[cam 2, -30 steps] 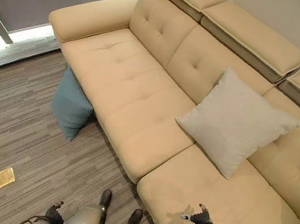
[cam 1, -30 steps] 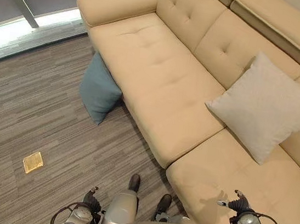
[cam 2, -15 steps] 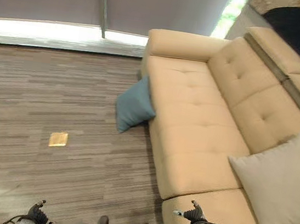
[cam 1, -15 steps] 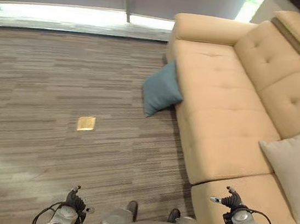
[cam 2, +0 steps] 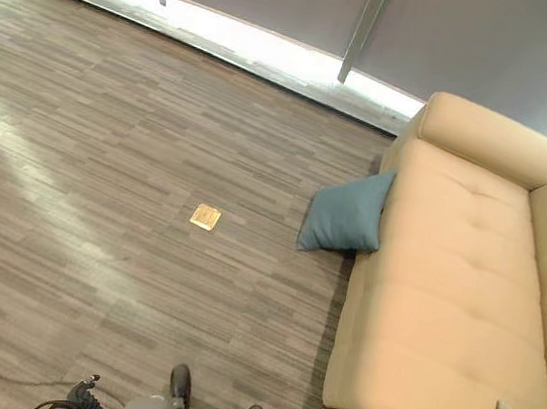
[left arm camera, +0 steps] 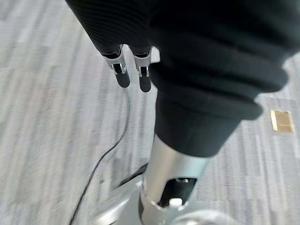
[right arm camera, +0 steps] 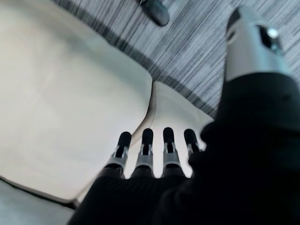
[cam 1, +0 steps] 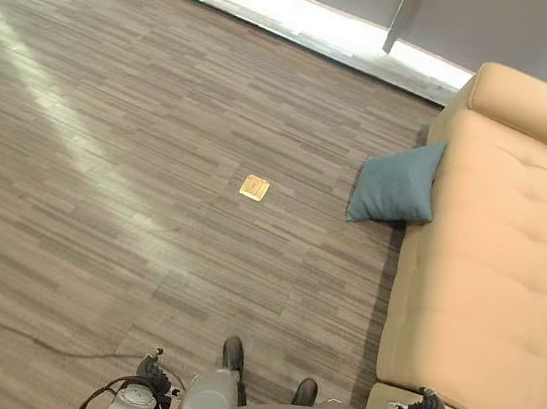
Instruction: Pick up all the scattered cushions and arrange them neatly on the sofa.
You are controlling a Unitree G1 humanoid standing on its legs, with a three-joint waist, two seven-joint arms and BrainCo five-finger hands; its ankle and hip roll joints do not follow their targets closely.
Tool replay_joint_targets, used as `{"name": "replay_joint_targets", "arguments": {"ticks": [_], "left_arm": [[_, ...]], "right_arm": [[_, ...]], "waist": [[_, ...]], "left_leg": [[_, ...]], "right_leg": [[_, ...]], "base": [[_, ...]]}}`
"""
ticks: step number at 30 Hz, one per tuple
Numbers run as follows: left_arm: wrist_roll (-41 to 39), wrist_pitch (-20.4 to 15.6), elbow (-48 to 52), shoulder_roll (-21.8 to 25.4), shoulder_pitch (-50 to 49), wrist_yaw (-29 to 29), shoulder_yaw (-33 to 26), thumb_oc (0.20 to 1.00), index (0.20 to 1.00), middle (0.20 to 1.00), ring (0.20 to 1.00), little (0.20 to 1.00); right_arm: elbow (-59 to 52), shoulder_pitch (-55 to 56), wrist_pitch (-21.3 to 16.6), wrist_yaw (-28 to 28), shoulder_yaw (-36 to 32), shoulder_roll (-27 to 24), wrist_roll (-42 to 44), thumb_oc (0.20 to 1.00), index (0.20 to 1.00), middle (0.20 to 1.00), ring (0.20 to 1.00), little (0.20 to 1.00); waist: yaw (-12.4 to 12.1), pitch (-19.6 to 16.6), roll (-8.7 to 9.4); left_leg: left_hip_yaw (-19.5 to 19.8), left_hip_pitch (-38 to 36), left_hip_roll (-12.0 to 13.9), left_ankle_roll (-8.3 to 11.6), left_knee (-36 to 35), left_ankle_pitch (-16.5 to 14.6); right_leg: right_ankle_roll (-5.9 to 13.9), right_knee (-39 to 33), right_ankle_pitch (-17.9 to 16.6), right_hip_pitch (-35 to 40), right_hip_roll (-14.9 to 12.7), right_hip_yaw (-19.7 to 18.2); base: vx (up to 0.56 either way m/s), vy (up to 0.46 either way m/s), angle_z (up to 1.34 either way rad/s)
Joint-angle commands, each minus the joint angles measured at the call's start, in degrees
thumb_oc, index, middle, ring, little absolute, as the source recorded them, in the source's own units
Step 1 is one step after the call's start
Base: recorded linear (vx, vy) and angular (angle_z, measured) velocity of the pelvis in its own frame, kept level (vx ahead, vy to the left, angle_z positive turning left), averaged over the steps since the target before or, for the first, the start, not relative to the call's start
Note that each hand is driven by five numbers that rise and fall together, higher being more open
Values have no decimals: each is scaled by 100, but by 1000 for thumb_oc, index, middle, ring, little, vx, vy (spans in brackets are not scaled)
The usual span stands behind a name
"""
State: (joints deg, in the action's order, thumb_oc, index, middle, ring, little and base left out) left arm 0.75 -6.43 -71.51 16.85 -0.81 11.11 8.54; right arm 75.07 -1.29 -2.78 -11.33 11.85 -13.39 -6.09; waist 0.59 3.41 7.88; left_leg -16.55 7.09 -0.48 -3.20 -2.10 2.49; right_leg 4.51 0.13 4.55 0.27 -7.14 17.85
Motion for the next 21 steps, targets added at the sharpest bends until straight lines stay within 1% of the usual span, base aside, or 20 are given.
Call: {"name": "replay_joint_targets", "arguments": {"ticks": [1, 2, 3, 4, 5, 6, 7, 8, 11, 12, 13, 14, 15, 16, 17, 18, 20, 21], "left_arm": [[71, -74, -96, 52, 225, -70, -94, 1000, 1000, 1000, 1000, 1000], [64, -85, -84, 83, 241, -69, -105, 1000, 1000, 1000, 1000, 1000], [34, -76, -64, 148, 290, -54, -133, 1000, 1000, 1000, 1000, 1000], [16, -77, -53, 168, 315, -46, -131, 1000, 1000, 1000, 1000, 1000], [10, -105, -48, 191, 330, -37, -130, 1000, 1000, 1000, 1000, 1000], [-10, -116, -39, 195, 329, -34, -120, 1000, 1000, 1000, 1000, 1000], [5, -120, -46, 173, 319, -38, -75, 1000, 1000, 1000, 1000, 1000], [25, -121, -61, 159, 315, -41, -64, 1000, 1000, 1000, 1000, 1000], [28, -67, -161, 85, 356, -92, -41, 1000, 1000, 1000, 1000, 1000], [36, -82, -177, 74, 361, -95, -60, 1000, 1000, 1000, 1000, 1000], [60, -91, -176, 52, 335, -71, -70, 1000, 1000, 1000, 1000, 1000], [124, -81, -206, 7, 318, -84, -20, 1000, 1000, 1000, 1000, 1000], [131, -85, -196, -14, 327, -75, 5, 1000, 1000, 1000, 1000, 1000], [129, -86, -166, -38, 347, -83, 39, 1000, 1000, 1000, 1000, 1000], [136, -77, -121, -25, 369, -95, 70, 1000, 1000, 1000, 1000, 1000], [110, -89, -61, -13, 452, -99, 130, 1000, 1000, 1000, 1000, 1000], [66, -93, 4, -6, 516, -89, 187, 1000, 1000, 1000, 1000, 1000], [38, -86, 34, -12, 526, -95, 207, 1000, 1000, 1000, 1000, 1000]], "right_arm": [[-44, -173, 20, -2, 98, -144, -123, 1000, 1000, 1000, 1000, 1000], [-71, -197, 14, 6, 119, -124, -139, 1000, 1000, 1000, 1000, 1000], [-138, -271, 16, 9, 161, -120, -175, 1000, 1000, 1000, 1000, 1000], [-174, -320, 6, 7, 192, -114, -189, 1000, 1000, 1000, 1000, 1000], [-241, -361, -34, -10, 252, -114, -219, 1000, 1000, 1000, 1000, 1000], [-300, -391, -43, -12, 288, -127, -247, 1000, 1000, 1000, 1000, 1000], [-319, -380, -50, -23, 317, -137, -246, 1000, 1000, 1000, 1000, 1000], [-307, -384, -45, -22, 323, -149, -246, 1000, 1000, 1000, 1000, 1000], [-248, -378, 4, -1, 331, -188, -260, 1000, 1000, 1000, 1000, 1000], [-223, -346, 9, -8, 308, -200, -252, 1000, 1000, 1000, 1000, 1000], [-201, -322, 21, -16, 305, -195, -283, 1000, 1000, 1000, 1000, 1000], [-136, -228, 43, -29, 234, -193, -267, 1000, 1000, 1000, 1000, 1000], [-91, -150, 45, -40, 183, -206, -204, 1000, 1000, 1000, 1000, 1000], [-85, -122, 42, -29, 153, -217, -174, 1000, 1000, 1000, 1000, 1000], [-70, -110, 70, -42, 127, -243, -159, 1000, 1000, 1000, 1000, 1000], [-69, -130, 51, -71, 147, -281, -107, 1000, 1000, 1000, 1000, 1000], [-71, -154, 46, -77, 154, -299, -35, 1000, 1000, 1000, 1000, 1000], [-72, -158, 59, -69, 158, -302, -14, 1000, 1000, 1000, 1000, 1000]], "waist": [[-78, -174, -55], [-97, -161, -62], [-114, -77, -94], [-121, -26, -119], [-113, 9, -153], [-102, 38, -212], [-56, 41, -218], [-40, 43, -206], [80, 113, -181], [88, 110, -156], [99, 114, -140], [136, 48, -97], [175, 7, -73], [206, 8, -41], [211, 44, 5], [196, 101, 69], [196, 115, 126], [181, 111, 150]], "left_leg": [[661, 125, -58, 483, 230, -422], [668, 83, -72, 456, 217, -447], [718, 26, -73, 419, 239, -487], [749, 3, -63, 391, 257, -504], [793, -31, -50, 379, 271, -525], [859, -160, -37, 379, 233, -540], [960, -324, -116, 397, 125, -550], [993, -413, -159, 403, 63, -563], [1154, -618, -298, 395, -47, -653], [1233, -675, -355, 383, 6, -734], [1184, -737, -362, 393, 25, -784], [1233, -779, -346, 444, 167, -978], [1207, -730, -311, 541, 537, -1155], [1166, -603, -284, 652, 913, -1147], [1122, -265, -207, 747, 1522, -1080], [1123, 48, -205, 813, 2092, -926], [1047, 463, -94, 778, 2589, -1006], [1001, 558, -54, 727, 2536, -1068]], "right_leg": [[557, 63, -428, -397, 158, -620], [557, 302, -398, -457, 116, -627], [565, 803, -445, -637, 51, -655], [566, 1104, -462, -773, 39, -692], [572, 1325, -482, -871, 74, -746], [512, 1570, -442, -1083, 148, -806], [449, 1302, -366, -1197, 340, -925], [447, 1109, -401, -1227, 418, -954], [515, 512, -740, -1500, 552, -940], [549, 275, -737, -1375, 516, -919], [565, 282, -794, -1333, 483, -882], [527, 235, -746, -1216, 507, -1052], [499, 155, -735, -1081, 462, -991], [470, 122, -712, -984, 459, -1029], [421, 91, -692, -916, 426, -1020], [354, 34, -686, -810, 395, -1031], [306, -97, -646, -684, 363, -1008], [312, -149, -621, -622, 353, -1006]], "base": [[124, 181, 11], [96, 156, 5], [92, 147, 1], [117, 138, -3], [153, 118, 6], [277, 115, 24], [298, 86, 27], [297, 40, 28], [244, -4, 26], [259, -27, 25], [353, -73, 36], [398, -114, 36], [403, -147, 31], [231, -116, 30], [133, -100, 51], [71, -73, 51], [121, -48, -4], [250, -8, -33]]}}
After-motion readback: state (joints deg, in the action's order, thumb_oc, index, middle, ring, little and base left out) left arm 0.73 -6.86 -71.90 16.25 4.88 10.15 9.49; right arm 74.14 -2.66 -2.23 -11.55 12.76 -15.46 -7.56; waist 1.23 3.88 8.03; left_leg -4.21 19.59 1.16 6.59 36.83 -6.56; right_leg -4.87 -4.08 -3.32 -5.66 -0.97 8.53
